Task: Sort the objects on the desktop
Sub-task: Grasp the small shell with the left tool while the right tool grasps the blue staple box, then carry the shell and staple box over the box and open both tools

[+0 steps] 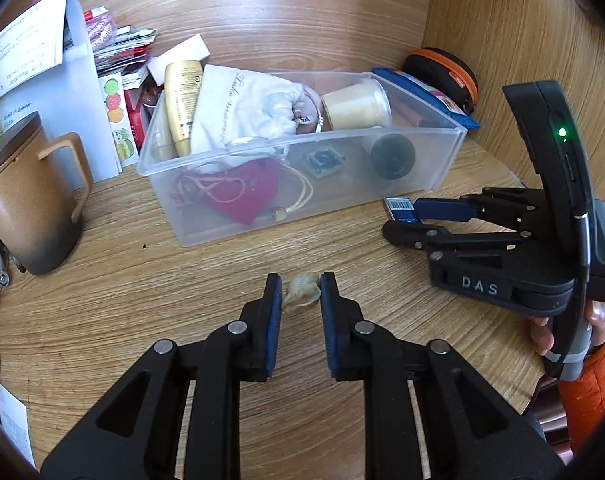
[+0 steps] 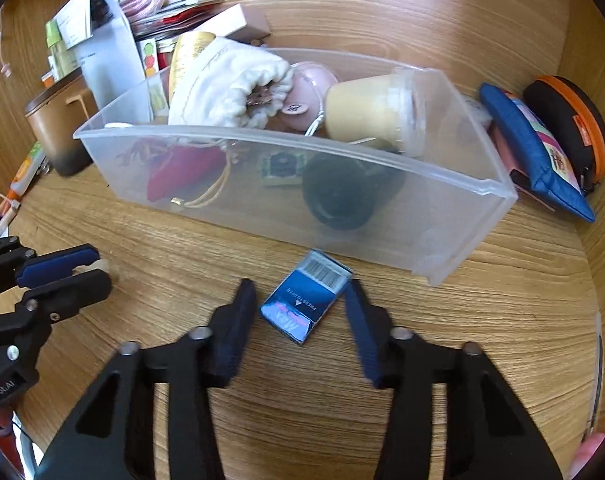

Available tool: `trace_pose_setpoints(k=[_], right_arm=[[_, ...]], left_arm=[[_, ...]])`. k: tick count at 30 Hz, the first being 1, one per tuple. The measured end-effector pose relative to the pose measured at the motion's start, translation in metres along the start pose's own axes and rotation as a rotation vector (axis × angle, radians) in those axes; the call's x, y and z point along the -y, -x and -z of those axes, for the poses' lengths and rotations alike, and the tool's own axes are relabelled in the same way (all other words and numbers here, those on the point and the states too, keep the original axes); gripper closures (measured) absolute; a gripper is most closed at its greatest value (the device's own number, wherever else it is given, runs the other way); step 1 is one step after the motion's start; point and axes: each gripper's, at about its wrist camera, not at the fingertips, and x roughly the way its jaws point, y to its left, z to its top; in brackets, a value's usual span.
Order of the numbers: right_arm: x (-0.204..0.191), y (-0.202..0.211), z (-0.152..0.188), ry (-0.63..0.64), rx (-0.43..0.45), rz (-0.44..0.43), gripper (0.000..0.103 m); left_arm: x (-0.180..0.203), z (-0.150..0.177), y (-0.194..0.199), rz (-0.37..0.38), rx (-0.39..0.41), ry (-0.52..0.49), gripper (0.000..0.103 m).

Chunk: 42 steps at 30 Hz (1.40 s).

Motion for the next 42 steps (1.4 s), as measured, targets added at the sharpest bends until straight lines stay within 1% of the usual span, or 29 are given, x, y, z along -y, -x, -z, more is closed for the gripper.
trace_pose_setpoints(k=[3, 5, 8, 15, 21, 33, 42], right_arm=[[0.0, 0.002, 0.0, -0.004, 0.001, 0.003, 0.07], [-0.001, 0.004, 0.001, -0.007, 0.002, 0.002, 0.075], [0.001, 0.009, 0.003, -0.012, 0.01, 0.002, 0.076], [0.004, 0.03, 0.003, -0.006, 0.052, 0.016, 0.077], [0.006, 0.052, 0.004, 0.006, 0.109, -0.003, 0.077], [0.0, 0.093, -0.014, 0.029, 0.224, -0.033, 0.077], [0.007, 0.104, -0.034, 0.04, 0.275, -0.049, 0.077]], left_arm=[[-0.003, 0.0, 0.002, 0.001, 0.007, 0.002, 0.085], [-0.004, -0.001, 0.004, 0.003, 0.014, 0.004, 0.085], [-0.006, -0.002, 0.009, 0.007, 0.026, 0.007, 0.085], [-0.01, -0.007, 0.017, 0.01, 0.051, 0.02, 0.085], [-0.011, -0.015, 0.022, 0.01, 0.067, 0.025, 0.085], [-0.009, -0.038, 0.034, -0.02, 0.11, 0.0, 0.085], [-0.014, -0.066, 0.039, -0.03, 0.146, -0.011, 0.085]])
